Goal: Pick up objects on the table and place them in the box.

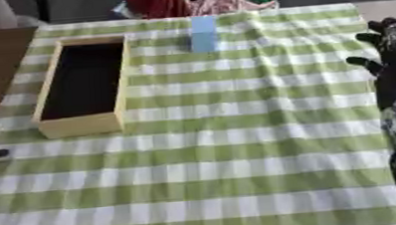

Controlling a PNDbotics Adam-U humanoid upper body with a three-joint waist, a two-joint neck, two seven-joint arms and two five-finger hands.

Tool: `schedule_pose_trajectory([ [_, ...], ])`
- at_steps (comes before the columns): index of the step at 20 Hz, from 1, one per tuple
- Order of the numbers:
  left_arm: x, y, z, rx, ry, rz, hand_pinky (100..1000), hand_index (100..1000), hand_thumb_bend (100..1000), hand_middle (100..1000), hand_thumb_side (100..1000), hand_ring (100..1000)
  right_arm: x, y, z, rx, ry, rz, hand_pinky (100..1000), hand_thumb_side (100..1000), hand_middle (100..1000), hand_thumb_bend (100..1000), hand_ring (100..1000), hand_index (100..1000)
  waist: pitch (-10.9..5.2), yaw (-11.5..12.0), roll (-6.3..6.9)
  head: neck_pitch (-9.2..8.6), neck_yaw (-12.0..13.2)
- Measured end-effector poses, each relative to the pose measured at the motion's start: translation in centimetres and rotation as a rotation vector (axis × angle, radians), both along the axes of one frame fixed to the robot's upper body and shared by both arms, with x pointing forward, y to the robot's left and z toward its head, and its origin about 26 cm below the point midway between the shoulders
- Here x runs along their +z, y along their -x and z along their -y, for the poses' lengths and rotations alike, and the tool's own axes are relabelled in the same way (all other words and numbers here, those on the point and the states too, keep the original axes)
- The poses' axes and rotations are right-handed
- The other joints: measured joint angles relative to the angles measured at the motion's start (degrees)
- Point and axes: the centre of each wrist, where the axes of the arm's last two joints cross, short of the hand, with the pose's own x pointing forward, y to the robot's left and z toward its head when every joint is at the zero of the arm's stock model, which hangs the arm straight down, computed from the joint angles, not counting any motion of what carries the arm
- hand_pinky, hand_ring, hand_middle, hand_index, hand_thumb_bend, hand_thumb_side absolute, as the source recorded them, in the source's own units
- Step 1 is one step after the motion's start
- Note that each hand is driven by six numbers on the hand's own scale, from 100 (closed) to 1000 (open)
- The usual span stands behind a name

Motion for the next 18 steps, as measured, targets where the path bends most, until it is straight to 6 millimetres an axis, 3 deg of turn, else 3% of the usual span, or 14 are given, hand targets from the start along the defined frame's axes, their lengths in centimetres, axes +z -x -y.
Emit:
schedule_pose_trajectory([
  [10, 0.0, 0.0, 0.0, 0.000, 0.000, 0.000, 643, 691, 100, 752, 591, 871, 0.7, 0.0, 0.5, 0.012, 0.078, -0.006, 646, 790, 672, 100, 1000, 854, -0.21, 0.23, -0.22, 0.00, -0.03],
  [18, 0.0, 0.0, 0.0, -0.001, 0.000, -0.002, 643, 691, 100, 752, 592, 871, 4.2, -0.1, 2.2, 0.093, 0.383, -0.010, 671, 707, 714, 100, 1000, 908, -0.49, 0.80, -0.68, -0.01, -0.04],
])
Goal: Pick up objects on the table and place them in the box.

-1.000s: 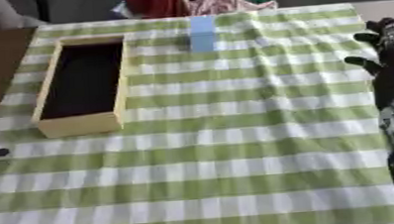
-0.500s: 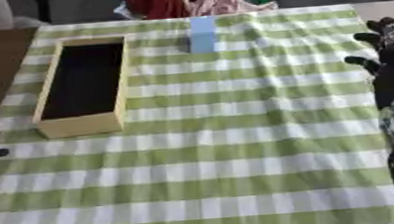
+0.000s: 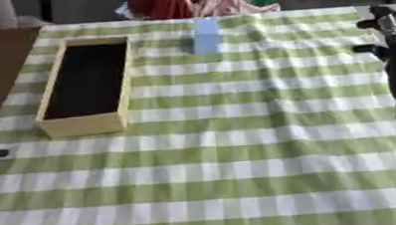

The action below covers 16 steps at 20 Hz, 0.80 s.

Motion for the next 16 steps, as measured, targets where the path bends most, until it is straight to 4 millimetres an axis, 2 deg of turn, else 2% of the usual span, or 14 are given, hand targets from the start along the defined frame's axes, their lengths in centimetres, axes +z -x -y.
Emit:
schedule_pose_trajectory([
  [9, 0.0, 0.0, 0.1, -0.007, -0.002, -0.002, 643, 690, 100, 752, 591, 871, 5.7, -1.1, 1.2, 0.073, 0.383, 0.037, 720, 571, 785, 100, 1000, 945, -0.01, 1.13, -0.37, -0.11, -0.07],
  [16, 0.0, 0.0, 0.2, -0.018, -0.008, -0.002, 643, 690, 100, 751, 589, 871, 8.5, -3.2, 1.2, 0.091, 0.581, 0.055, 771, 502, 834, 100, 1000, 962, -0.01, 1.79, -0.69, -0.36, -0.64],
])
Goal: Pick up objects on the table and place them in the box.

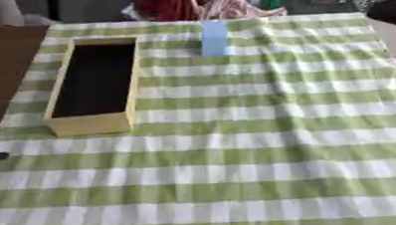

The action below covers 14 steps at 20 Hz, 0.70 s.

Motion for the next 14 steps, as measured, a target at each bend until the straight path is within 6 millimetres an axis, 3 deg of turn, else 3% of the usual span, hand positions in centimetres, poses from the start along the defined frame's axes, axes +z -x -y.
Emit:
schedule_pose_trajectory([
  [6, 0.0, 0.0, 0.0, -0.006, -0.007, -0.001, 642, 689, 100, 751, 592, 871, 1.4, -1.9, -0.3, 0.009, 0.151, -0.002, 844, 421, 875, 100, 1000, 975, 0.00, 0.85, -0.74, -0.04, -0.42],
  [14, 0.2, -0.1, 0.0, -0.020, -0.024, 0.002, 642, 688, 100, 750, 588, 871, 1.3, -5.5, -2.0, 0.029, 0.272, -0.042, 864, 420, 892, 100, 1000, 984, 0.24, 2.31, -1.36, -0.83, -0.99],
])
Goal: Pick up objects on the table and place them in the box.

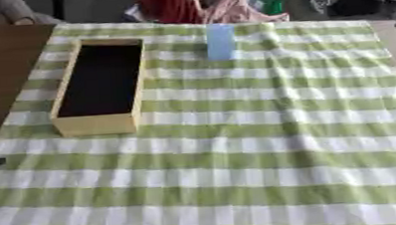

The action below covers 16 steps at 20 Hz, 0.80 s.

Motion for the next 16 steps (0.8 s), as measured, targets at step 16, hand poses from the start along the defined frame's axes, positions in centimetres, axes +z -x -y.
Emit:
schedule_pose_trajectory([
  [16, 1.1, -0.7, 1.0, -0.072, -0.024, 0.039, 645, 689, 100, 751, 585, 873, -2.2, -4.0, -1.5, -0.108, 0.113, -0.076, 887, 427, 935, 100, 1000, 1000, 1.60, 6.21, -1.71, -2.16, -3.36],
])
